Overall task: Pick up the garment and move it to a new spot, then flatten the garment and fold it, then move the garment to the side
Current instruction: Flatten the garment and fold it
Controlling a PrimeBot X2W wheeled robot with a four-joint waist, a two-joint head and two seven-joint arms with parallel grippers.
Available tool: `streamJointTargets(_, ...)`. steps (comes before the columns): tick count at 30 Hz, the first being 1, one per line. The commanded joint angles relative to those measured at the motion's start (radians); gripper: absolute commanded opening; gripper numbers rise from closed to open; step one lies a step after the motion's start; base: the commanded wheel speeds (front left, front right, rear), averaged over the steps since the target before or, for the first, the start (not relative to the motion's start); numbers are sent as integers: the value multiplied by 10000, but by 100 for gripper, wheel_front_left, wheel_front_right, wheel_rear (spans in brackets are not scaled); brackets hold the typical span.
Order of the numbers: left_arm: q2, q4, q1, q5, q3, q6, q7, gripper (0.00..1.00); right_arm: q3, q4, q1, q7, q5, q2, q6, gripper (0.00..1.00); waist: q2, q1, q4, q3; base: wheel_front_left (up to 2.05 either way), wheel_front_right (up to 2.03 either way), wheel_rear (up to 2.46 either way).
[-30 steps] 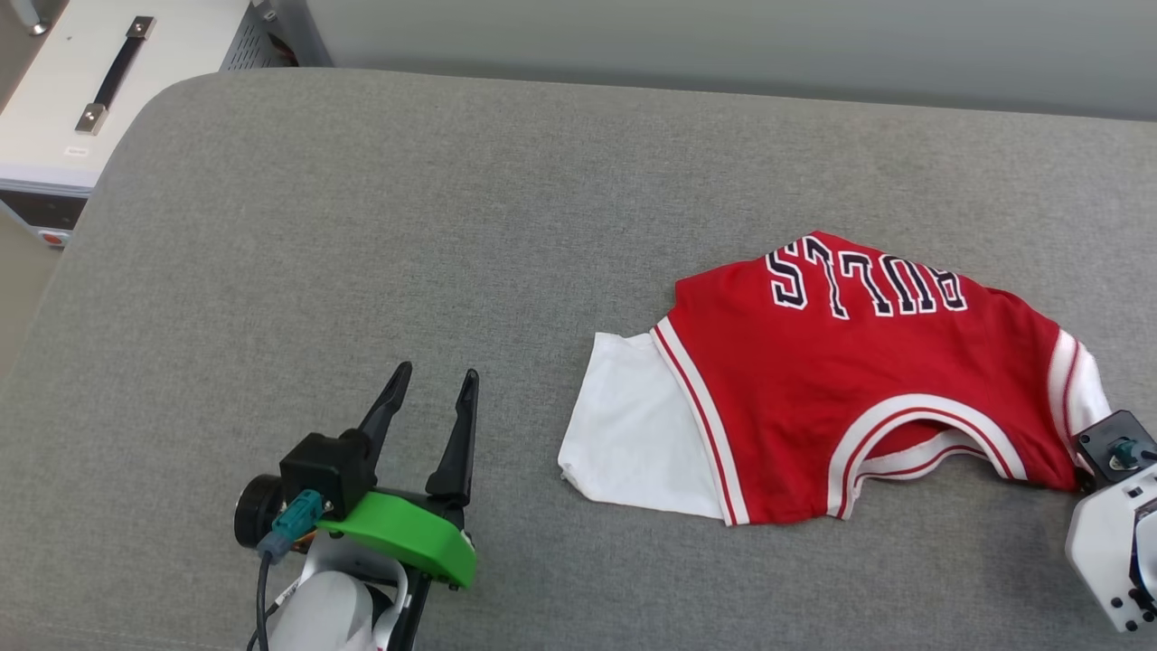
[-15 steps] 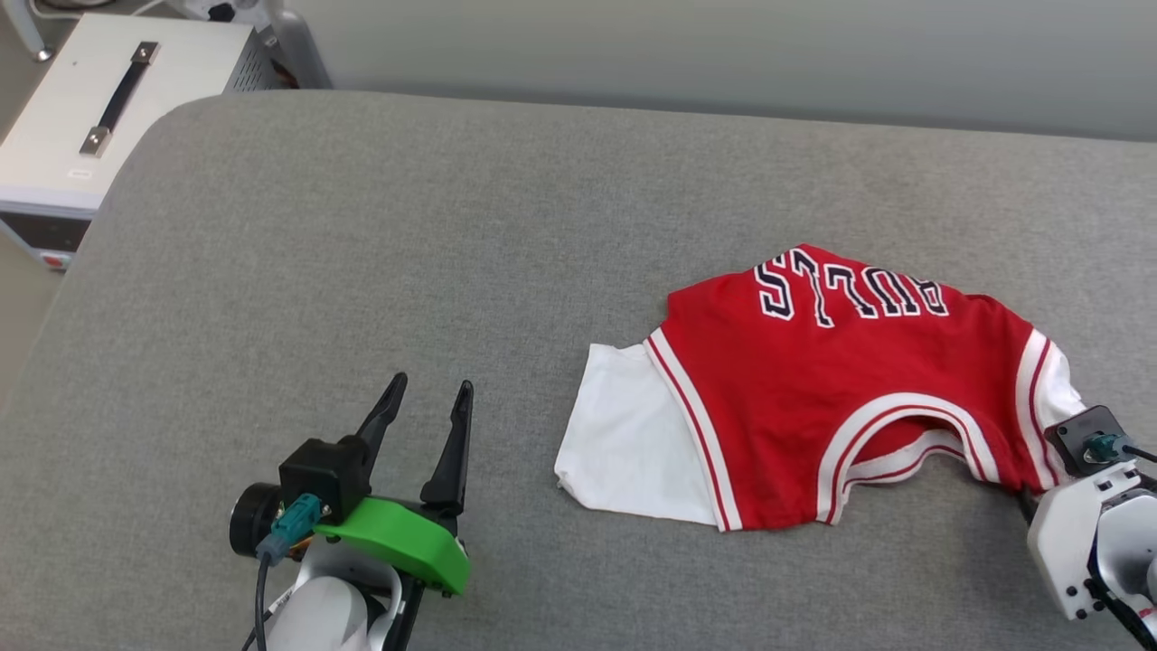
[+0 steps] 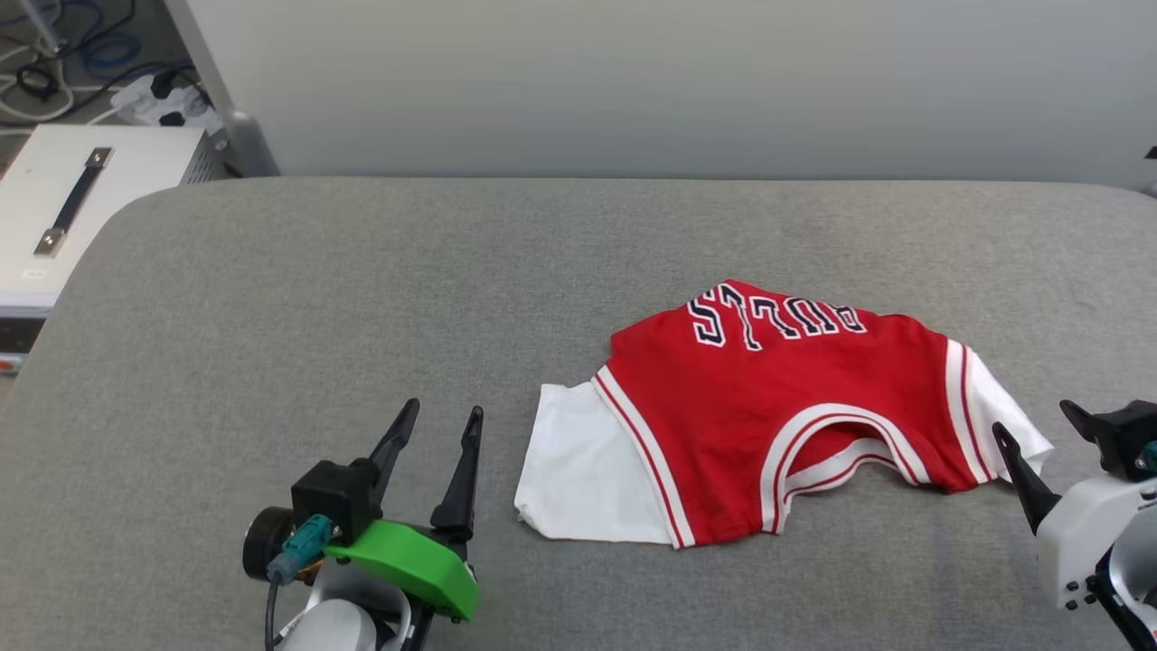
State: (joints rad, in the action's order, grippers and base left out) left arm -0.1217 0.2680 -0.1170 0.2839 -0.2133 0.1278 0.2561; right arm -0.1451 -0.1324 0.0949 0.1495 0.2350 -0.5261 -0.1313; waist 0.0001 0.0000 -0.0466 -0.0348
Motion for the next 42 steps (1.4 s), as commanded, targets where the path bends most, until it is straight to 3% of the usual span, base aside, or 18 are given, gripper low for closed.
streamJointTargets(1,17,-31,149,58,-53,28,57,100,199,229,-233,-155,76,206,6,100,-1,0,259,234,0,0,0)
streamJointTargets(9,187,32,249,307,-501,28,-15,100,1615,1275,-1391,-1319,-105,1741,6,100,-1,0,434,349,0,0,0)
streamJointTargets(13,213,-5,267,374,-568,-29,-206,100,1818,1504,-1668,-1568,-305,2192,6,100,-1,0,512,332,0,0,0)
streamJointTargets(18,138,-82,121,455,-652,-315,-1596,100,1956,1764,-1660,-1554,-388,2290,6,100,-1,0,614,140,0,0,0)
streamJointTargets(25,-123,-596,-259,267,-959,-1363,-5634,100,1978,2046,-1602,-1332,-438,2376,6,100,-1,0,830,-280,0,0,0)
streamJointTargets(29,-271,-971,-320,27,-1126,-1886,-7234,100,1882,2064,-1543,-1337,-427,2423,6,100,-1,0,1007,-538,0,0,0)
streamJointTargets(36,-450,-967,-372,-268,-1135,-2423,-7974,100,1768,1986,-1316,-1422,-384,2456,6,100,-1,0,1256,-1042,0,0,0)
streamJointTargets(42,-463,-600,-456,-185,-1076,-2484,-7894,100,1793,1858,-1181,-1526,-370,2468,6,100,-1,0,1340,-1325,0,0,0)
